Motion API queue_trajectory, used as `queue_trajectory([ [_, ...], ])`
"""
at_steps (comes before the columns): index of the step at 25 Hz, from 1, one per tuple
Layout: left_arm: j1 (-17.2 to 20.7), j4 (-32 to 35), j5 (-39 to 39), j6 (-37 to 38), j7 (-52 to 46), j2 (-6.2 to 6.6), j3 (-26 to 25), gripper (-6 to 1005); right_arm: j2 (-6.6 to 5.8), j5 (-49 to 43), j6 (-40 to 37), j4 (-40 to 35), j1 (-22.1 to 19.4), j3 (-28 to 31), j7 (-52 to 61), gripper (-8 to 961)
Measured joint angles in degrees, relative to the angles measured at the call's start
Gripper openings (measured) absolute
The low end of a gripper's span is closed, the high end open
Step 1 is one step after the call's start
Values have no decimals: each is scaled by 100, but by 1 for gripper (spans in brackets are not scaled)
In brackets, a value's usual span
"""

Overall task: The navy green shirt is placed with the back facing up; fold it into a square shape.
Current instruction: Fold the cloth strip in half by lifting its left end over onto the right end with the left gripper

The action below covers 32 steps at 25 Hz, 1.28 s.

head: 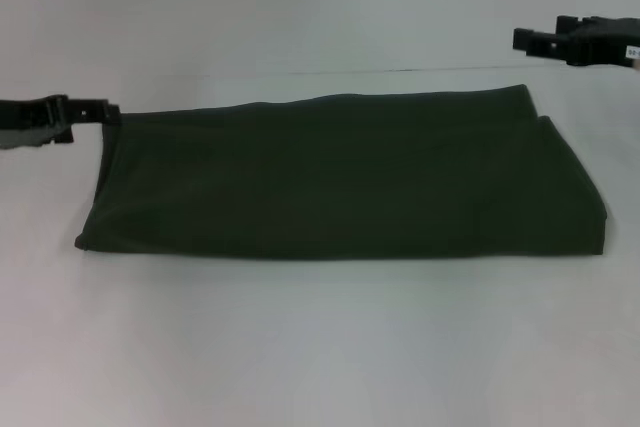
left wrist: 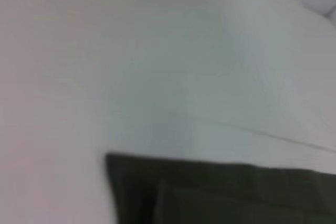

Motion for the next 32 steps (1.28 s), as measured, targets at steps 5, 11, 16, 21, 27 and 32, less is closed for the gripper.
queue_trajectory([
  [5, -65, 4, 405, 274, -634, 32, 33, 883, -166, 91, -649, 225, -59, 42, -516, 837],
  [11, -107, 21, 706, 579, -1043, 88, 24, 884, -213, 86, -894, 209, -129, 51, -813, 838],
  [16, -87, 36, 954, 854, -1502, 90, 1, 884, -246, 88, -1017, 230, -174, 54, -891, 837],
  [21, -24, 66, 1068, 1164, -1784, 83, -20, 884, -259, 73, -1036, 232, -217, 38, -905, 838],
  [27, 107, 41, 1164, 951, -2027, 33, -86, 885, -258, 71, -1067, 231, -270, 15, -966, 838],
  [32, 197, -45, 1154, 773, -2100, -31, -94, 885, -256, 71, -1078, 231, -280, 11, -1005, 837],
])
